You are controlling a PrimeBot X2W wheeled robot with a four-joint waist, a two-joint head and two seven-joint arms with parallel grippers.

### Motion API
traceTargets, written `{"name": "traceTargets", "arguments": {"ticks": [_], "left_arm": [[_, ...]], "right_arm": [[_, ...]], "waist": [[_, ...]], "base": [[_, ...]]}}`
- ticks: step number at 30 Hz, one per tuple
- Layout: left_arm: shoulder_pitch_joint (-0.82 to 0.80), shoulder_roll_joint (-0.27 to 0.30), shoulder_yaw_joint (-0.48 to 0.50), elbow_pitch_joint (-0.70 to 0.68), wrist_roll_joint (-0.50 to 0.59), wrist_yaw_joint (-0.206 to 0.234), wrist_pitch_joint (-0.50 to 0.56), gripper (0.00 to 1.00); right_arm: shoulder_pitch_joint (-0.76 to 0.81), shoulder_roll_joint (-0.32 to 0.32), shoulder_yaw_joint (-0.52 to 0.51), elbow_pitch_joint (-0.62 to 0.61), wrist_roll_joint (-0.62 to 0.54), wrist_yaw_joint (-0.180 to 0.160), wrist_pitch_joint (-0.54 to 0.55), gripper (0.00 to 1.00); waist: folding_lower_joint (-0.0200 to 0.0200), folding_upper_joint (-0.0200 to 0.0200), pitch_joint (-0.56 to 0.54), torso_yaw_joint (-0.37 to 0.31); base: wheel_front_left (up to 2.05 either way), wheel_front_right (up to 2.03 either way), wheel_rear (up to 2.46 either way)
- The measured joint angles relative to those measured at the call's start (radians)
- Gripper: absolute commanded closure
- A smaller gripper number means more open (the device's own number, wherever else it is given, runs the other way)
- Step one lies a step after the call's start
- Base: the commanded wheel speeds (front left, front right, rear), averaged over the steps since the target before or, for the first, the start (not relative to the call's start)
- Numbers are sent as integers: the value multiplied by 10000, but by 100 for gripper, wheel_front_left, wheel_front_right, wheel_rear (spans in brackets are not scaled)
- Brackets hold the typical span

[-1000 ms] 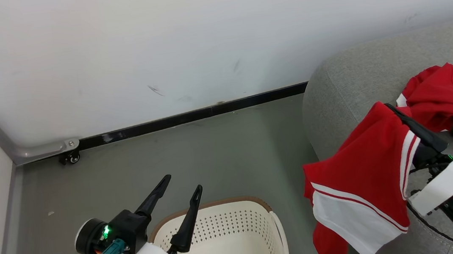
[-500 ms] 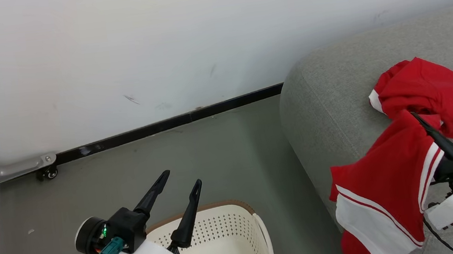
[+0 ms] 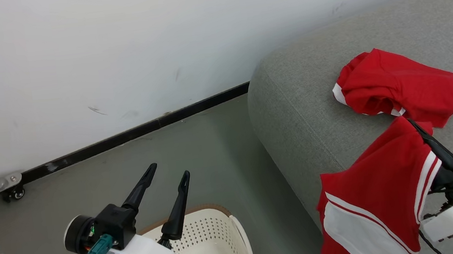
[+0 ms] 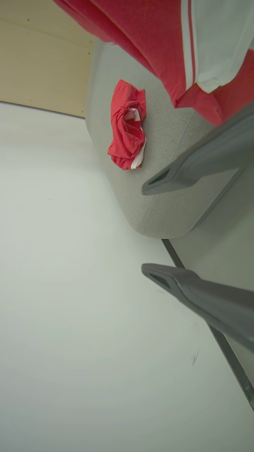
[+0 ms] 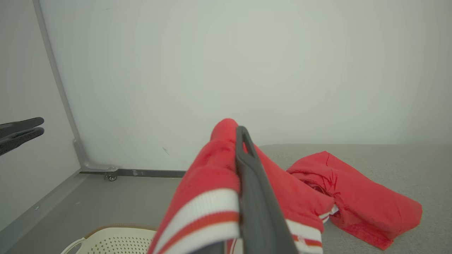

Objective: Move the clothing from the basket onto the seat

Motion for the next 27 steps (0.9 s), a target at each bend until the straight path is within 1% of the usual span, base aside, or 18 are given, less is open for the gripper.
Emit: {"name": "traceTargets", "arguments": {"ticks": [6,9,17,22,27], "left_arm": [[100,63,153,-205,6,174,-10,0],[107,92,253,-324,36,224,-10,0],[258,280,481,-713,73,458,-10,0],[261,355,606,-966,105,573,-12,0],[262,470,769,-1256,115,713,-44,0]], "right_arm": [[-122,107,4,-307,52,0,201,100],[-550,92,-84,-430,113,0,301,100],[-2450,-98,-788,-688,508,0,541,100],[-3963,-439,-1342,-677,581,0,890,100],[-5407,-569,-1687,-514,780,0,1340,100]], "waist": [[0,0,99,-322],[0,0,177,-434],[0,0,444,-601],[0,0,642,-653],[0,0,859,-693]], "base": [[0,0,0],[0,0,0],[0,0,0],[0,0,0],[0,0,0]]}}
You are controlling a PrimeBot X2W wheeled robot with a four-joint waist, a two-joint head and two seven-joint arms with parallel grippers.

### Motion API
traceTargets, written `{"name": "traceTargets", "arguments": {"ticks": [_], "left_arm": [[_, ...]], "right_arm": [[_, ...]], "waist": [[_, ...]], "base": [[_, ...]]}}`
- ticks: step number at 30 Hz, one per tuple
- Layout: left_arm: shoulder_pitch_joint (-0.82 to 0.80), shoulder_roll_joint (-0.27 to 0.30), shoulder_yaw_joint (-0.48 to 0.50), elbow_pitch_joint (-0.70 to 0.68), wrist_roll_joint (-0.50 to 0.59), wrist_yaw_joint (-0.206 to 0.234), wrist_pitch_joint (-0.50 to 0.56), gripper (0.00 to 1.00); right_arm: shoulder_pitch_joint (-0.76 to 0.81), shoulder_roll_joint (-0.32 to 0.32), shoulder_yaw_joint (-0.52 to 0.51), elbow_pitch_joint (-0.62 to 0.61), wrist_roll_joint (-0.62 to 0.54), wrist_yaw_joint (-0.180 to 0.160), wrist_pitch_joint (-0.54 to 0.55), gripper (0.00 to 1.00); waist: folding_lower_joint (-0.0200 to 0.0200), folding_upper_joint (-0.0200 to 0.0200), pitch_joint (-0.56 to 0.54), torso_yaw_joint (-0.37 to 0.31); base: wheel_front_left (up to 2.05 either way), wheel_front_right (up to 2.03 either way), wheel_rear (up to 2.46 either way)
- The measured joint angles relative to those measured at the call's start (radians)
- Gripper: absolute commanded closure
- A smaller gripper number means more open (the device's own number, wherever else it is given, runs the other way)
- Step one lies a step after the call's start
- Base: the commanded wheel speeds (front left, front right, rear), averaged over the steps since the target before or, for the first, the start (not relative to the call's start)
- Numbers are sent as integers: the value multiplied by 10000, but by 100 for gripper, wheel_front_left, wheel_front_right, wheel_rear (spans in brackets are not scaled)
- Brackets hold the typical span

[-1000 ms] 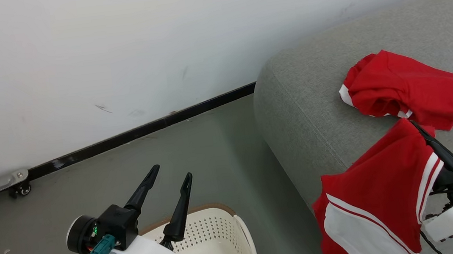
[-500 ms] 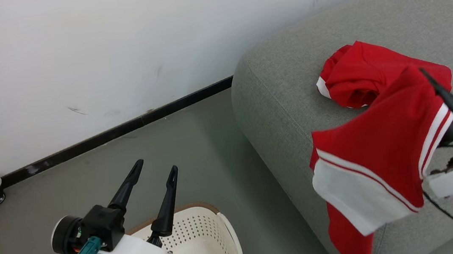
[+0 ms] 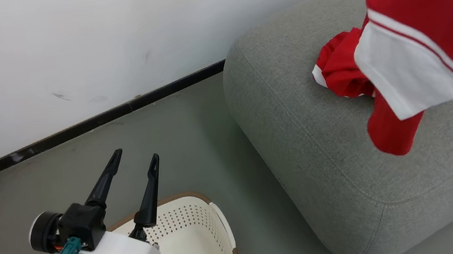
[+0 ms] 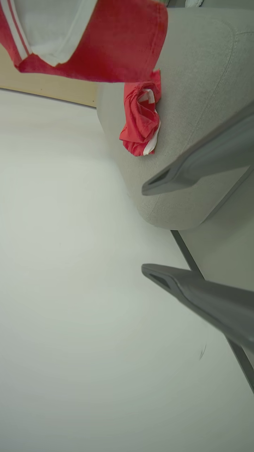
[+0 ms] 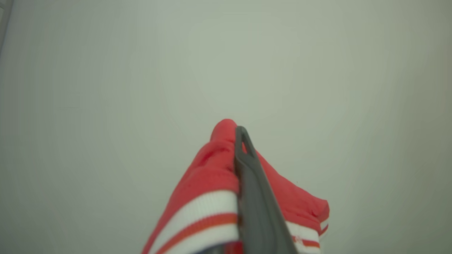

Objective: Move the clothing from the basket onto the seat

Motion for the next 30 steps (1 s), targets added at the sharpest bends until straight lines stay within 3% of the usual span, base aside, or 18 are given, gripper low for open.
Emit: {"name": "traceTargets", "arguments": {"ticks": [11,30], "left_arm": [[-2,253,153,-614,63,153,2,0],[-25,826,132,-1618,504,209,631,0]], "right_arm": [[-2530,-600,-464,1528,107,0,922,100],[-4151,-1043,-752,4203,-859,0,1124,100]], "waist": [[0,0,545,-38],[0,0,1449,397]], "base": [[0,0,0],[0,0,0]]}}
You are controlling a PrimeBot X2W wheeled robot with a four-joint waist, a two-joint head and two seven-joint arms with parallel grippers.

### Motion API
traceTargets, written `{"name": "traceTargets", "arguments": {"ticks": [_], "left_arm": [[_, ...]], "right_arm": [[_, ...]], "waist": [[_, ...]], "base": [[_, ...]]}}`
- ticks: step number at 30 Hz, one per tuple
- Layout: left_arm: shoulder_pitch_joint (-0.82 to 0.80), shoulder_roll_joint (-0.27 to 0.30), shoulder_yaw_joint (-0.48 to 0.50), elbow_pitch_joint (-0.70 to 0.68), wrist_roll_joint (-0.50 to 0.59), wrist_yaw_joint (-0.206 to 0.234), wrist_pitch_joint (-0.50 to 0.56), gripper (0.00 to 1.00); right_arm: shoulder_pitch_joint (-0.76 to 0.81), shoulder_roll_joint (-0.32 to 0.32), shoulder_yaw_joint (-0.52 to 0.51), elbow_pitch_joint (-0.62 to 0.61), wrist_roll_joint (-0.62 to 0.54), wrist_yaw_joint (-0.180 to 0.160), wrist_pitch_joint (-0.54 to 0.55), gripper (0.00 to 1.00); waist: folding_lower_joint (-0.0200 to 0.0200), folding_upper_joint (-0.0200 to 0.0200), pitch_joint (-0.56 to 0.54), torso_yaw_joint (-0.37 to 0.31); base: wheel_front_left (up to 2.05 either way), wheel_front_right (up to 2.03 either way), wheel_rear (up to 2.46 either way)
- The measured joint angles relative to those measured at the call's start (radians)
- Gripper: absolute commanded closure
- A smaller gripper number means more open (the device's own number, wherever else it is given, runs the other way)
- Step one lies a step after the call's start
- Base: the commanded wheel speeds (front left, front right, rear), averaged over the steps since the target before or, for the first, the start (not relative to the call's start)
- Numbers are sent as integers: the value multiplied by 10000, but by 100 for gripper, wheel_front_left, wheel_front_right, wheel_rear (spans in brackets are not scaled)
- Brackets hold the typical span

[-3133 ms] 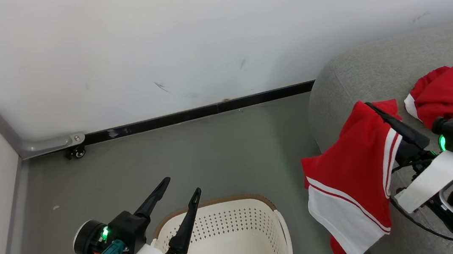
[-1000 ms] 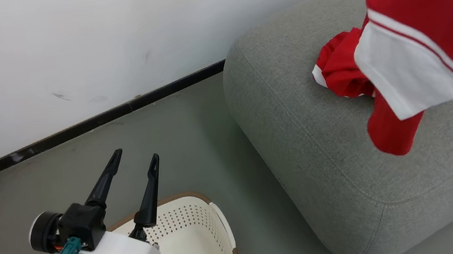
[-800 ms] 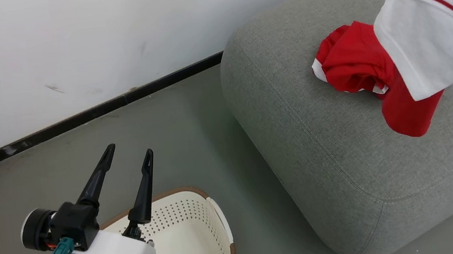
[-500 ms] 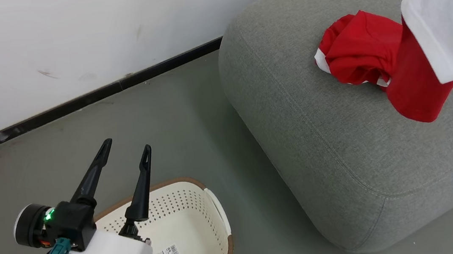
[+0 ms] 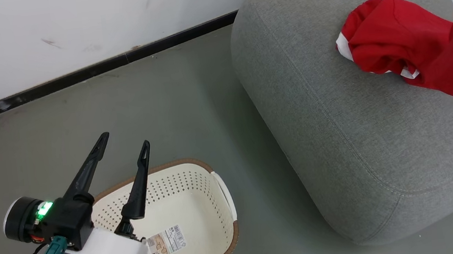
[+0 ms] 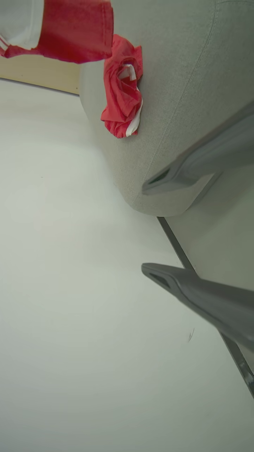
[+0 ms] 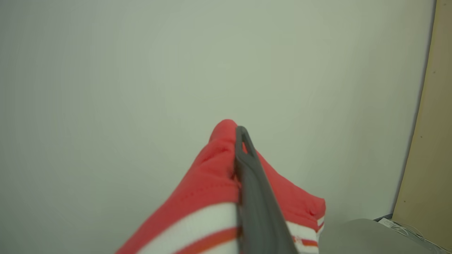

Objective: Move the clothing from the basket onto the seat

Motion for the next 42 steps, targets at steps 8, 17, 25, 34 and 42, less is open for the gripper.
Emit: {"name": "traceTargets", "arguments": {"ticks": [8,17,25,34,42], "left_arm": [[-8,163,-128,-382,84,-17,397,0],[-61,286,-278,-732,136,-128,786,0],[-260,353,-391,-1037,148,-224,1097,0],[-468,387,-414,-1254,159,-230,1281,0],[-699,462,-408,-1325,174,-236,1423,0]], "right_arm": [[-196,-29,-136,913,-474,0,-334,100],[-536,-48,-483,1944,-986,0,-652,100],[-457,140,-729,2978,-1404,0,-892,100],[151,138,-840,4031,-1975,0,-1168,100],[359,148,-635,4638,-2395,0,-1329,100]], "waist": [[0,0,362,323],[0,0,812,617],[0,0,1257,780],[0,0,1767,850],[0,0,2103,838]], "base": [[0,0,0],[0,0,0],[0,0,0],[0,0,0],[0,0,0]]}}
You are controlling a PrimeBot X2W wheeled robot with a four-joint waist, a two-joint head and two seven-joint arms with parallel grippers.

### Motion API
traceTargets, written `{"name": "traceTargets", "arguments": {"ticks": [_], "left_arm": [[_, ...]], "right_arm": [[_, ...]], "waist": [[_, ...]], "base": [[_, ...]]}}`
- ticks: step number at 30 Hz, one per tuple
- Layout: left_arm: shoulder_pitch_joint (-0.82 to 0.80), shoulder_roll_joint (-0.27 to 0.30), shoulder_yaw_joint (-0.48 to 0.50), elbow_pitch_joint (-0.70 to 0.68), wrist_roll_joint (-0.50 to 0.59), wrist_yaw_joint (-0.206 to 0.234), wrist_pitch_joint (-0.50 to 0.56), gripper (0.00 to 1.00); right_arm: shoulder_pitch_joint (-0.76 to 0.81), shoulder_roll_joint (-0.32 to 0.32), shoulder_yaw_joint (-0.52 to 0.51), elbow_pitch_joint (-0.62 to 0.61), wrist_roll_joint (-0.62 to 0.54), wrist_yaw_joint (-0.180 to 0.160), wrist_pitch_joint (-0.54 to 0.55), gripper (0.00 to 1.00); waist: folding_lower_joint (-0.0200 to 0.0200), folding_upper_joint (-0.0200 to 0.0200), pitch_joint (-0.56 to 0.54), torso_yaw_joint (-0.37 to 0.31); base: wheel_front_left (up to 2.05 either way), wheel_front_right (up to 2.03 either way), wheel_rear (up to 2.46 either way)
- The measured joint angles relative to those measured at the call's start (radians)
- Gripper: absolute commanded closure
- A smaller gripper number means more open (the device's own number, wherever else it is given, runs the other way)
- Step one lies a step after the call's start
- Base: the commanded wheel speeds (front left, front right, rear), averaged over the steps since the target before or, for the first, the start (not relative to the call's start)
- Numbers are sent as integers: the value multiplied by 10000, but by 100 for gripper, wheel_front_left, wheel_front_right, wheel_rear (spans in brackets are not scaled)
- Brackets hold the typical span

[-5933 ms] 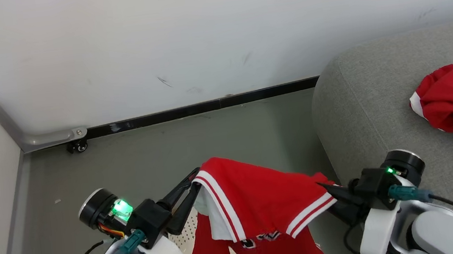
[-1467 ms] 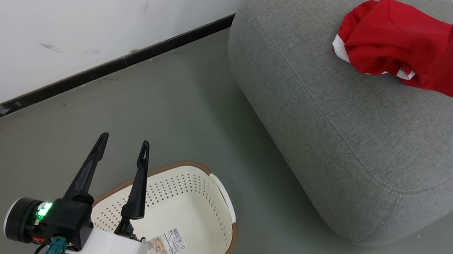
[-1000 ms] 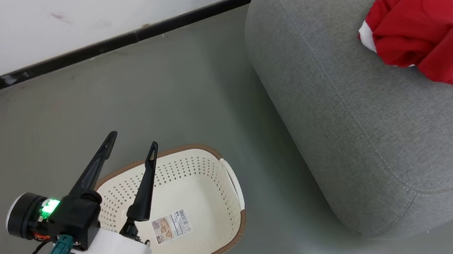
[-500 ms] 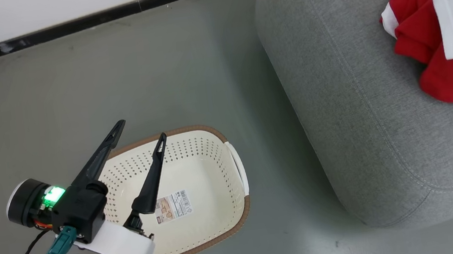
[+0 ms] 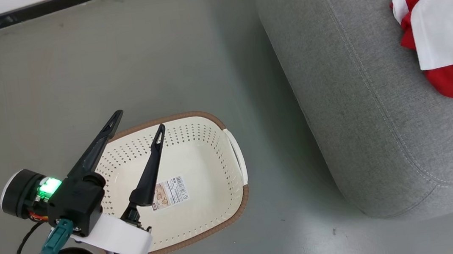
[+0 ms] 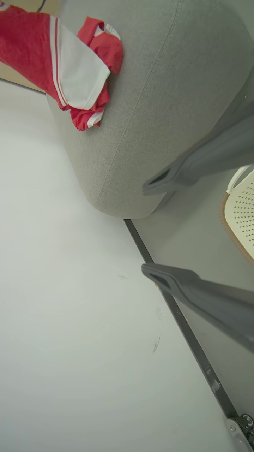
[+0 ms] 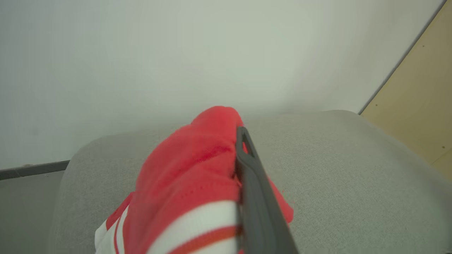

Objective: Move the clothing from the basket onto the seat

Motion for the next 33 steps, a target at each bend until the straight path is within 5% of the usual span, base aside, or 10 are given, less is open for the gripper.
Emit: {"name": "traceTargets", "arguments": {"ticks": [28,33], "left_arm": [[-122,161,211,-169,75,15,104,0],[-122,130,213,-167,73,19,90,0]], "right_arm": [[965,629,658,1950,-176,2,-90,100],[965,675,851,2079,119,2,-84,53]], "waist": [[0,0,491,-352],[0,0,473,-428]], "base": [[0,0,0],[0,0,0]]}}
